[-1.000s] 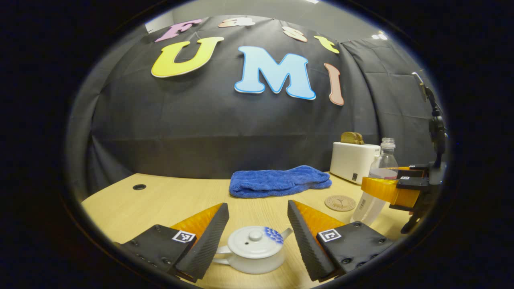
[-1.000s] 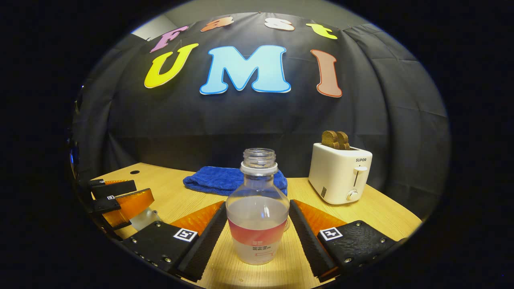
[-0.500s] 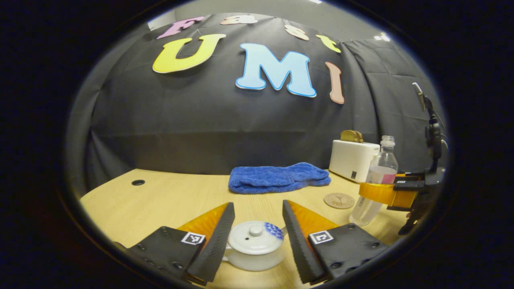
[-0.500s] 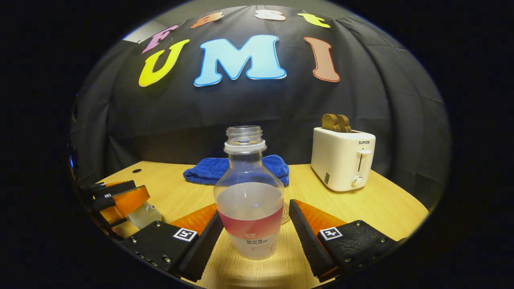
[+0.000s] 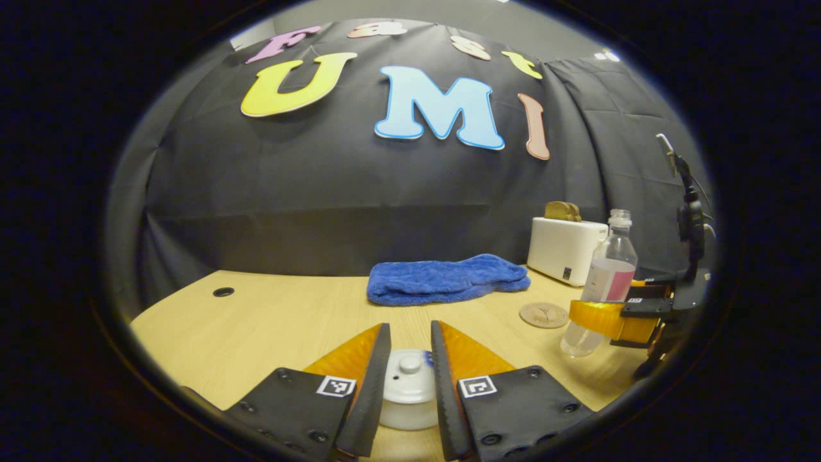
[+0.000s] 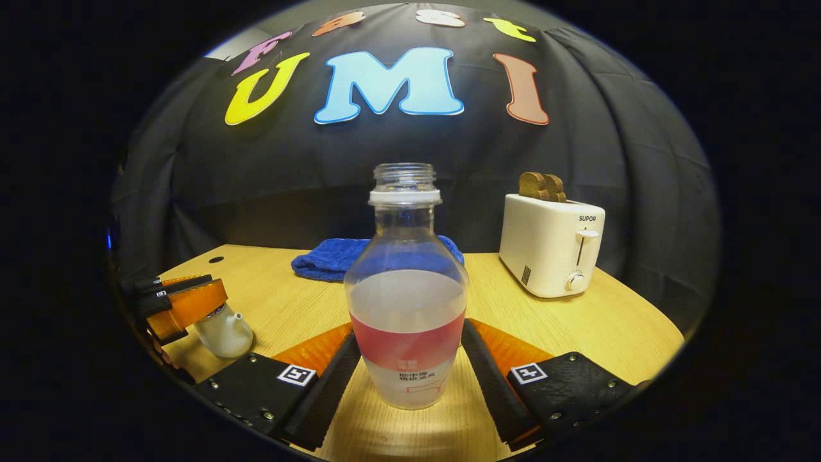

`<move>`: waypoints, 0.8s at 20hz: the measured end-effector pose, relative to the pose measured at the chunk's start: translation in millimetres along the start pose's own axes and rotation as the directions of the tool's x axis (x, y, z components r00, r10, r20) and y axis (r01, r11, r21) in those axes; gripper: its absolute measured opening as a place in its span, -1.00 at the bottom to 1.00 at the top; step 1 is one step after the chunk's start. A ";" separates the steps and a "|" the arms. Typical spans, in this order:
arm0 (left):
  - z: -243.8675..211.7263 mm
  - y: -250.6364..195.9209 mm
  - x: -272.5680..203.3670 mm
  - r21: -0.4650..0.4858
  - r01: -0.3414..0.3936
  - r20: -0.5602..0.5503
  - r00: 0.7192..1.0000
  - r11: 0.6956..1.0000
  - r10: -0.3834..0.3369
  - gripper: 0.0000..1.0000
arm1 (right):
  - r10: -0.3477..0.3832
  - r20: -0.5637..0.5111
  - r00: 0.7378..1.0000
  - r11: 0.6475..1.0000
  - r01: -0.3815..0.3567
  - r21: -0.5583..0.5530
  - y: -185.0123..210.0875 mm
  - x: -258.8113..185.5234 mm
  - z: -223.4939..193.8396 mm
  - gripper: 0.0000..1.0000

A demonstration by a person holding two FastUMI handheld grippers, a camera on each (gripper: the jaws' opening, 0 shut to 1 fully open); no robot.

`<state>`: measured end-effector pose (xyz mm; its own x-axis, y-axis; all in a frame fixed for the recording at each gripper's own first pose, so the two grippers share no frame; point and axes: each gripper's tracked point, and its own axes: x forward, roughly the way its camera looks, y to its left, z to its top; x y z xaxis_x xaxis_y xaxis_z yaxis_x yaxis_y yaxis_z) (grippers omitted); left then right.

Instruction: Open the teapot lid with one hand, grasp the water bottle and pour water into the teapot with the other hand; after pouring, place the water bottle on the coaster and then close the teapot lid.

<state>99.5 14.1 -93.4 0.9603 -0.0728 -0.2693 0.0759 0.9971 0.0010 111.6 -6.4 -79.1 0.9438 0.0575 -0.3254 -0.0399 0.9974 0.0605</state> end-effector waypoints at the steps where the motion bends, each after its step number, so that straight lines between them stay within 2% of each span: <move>1: 0.9 0.3 0.3 0.002 0.001 -0.002 1.000 1.000 -0.001 -0.08 | 0.003 -0.005 1.000 1.000 -0.003 0.002 0.8 -0.3 -1.6 0.90; 2: 0.2 0.0 0.5 0.007 0.000 -0.003 1.000 1.000 0.000 -0.19 | 0.006 -0.007 1.000 1.000 -0.006 0.004 1.4 -0.5 -1.5 0.89; 5: -1.2 -1.7 0.2 0.040 -0.007 -0.013 1.000 0.999 0.007 -0.19 | 0.012 -0.002 1.000 1.000 -0.012 0.001 4.4 -1.9 -0.6 0.89; 6: -2.1 -1.4 0.2 0.049 -0.009 -0.015 1.000 0.999 0.010 -0.10 | 0.010 0.000 1.000 1.000 -0.010 -0.004 4.0 -1.9 0.5 0.89; 8: -1.8 -0.6 -0.4 0.051 -0.019 -0.015 1.000 0.999 0.020 -0.17 | 0.011 -0.004 1.000 1.000 -0.011 -0.006 4.6 -1.4 -0.7 0.89; 9: -1.1 -0.4 -0.3 0.054 -0.021 -0.016 1.000 0.998 0.021 -0.08 | 0.014 -0.007 1.000 1.000 -0.014 -0.004 4.8 -1.6 -2.3 0.89; 11: -1.6 -0.7 0.5 0.061 -0.024 -0.019 1.000 0.998 0.025 -0.08 | 0.013 -0.016 1.000 1.000 -0.013 -0.005 4.0 -0.2 -5.3 0.89; 13: -1.4 -0.9 -0.6 0.066 -0.029 -0.019 0.999 0.997 0.031 -0.17 | 0.016 -0.017 1.000 1.000 -0.016 0.001 4.4 -1.8 -5.0 0.89; 14: -2.2 -1.1 -0.5 0.066 -0.032 -0.019 0.999 0.997 0.033 -0.08 | 0.017 -0.016 1.000 1.000 -0.017 0.002 4.8 -1.8 -3.9 0.89; 15: 5.4 3.7 -4.1 0.068 -0.058 -0.008 0.998 0.996 0.058 -0.16 | 0.017 -0.015 1.000 1.000 -0.017 0.001 4.7 -2.4 -3.7 0.90; 16: 2.3 3.4 0.3 0.049 -0.061 0.008 0.998 0.997 0.060 -0.34 | 0.015 -0.015 1.000 1.000 -0.015 0.000 4.9 -2.8 -2.9 0.90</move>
<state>100.6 17.5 -91.2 0.9652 -0.0126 -0.2610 0.0305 0.9975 0.0644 107.9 -1.6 -80.7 0.9382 0.0734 -0.3381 -0.0543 0.9964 0.0657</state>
